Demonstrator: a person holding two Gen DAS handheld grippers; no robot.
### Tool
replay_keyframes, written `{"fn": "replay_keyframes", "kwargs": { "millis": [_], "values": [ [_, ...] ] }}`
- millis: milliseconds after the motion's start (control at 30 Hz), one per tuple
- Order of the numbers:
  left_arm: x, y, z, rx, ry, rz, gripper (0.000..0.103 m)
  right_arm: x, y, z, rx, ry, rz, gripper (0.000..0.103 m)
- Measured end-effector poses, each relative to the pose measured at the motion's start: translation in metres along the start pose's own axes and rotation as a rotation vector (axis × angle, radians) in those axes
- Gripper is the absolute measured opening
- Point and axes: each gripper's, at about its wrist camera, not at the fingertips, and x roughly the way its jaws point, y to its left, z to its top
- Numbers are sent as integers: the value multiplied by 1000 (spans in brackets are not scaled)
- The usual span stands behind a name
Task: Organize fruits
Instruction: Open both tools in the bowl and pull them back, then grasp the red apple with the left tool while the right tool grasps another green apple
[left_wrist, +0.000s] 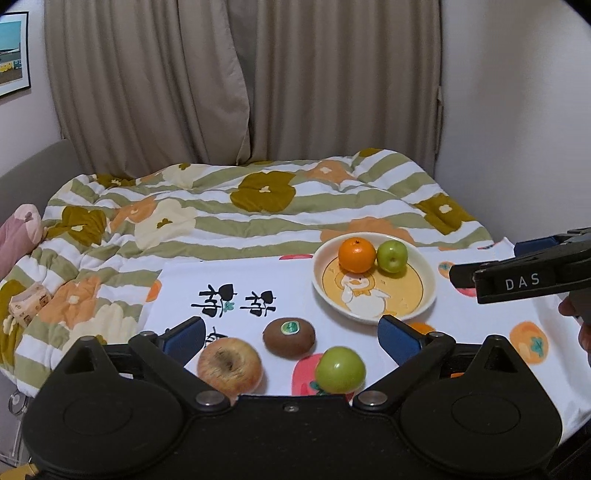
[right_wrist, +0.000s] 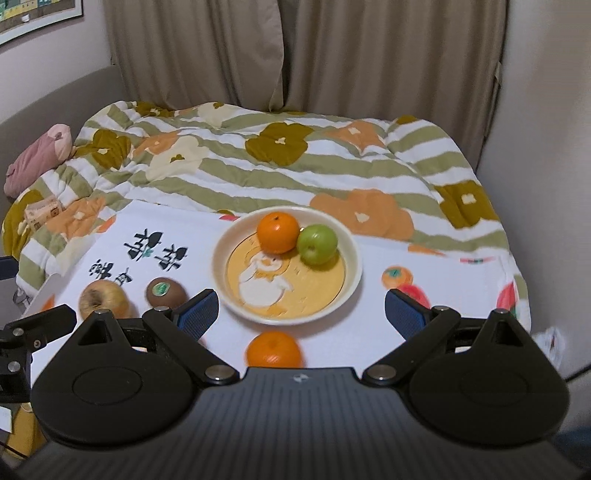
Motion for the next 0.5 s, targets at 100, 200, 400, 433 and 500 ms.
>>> {"fn": "replay_keyframes", "kwargs": {
  "millis": [100, 200, 400, 433, 500],
  "values": [
    [-3, 14, -7, 17, -1, -16, 102, -5, 15, -8, 35, 14, -5, 103],
    [-3, 28, -15, 41, -11, -23, 102, -9, 30, -17, 68, 11, -12, 103],
    [14, 54, -33, 133, -20, -16, 103, -5, 63, -37, 99, -18, -62, 103],
    [19, 58, -36, 151, -21, -18, 103, -2, 68, -40, 104, -19, -66, 103],
    [31, 64, -41, 189, -22, -27, 103, 5, 77, -45, 111, -17, -72, 103]
  ]
}}
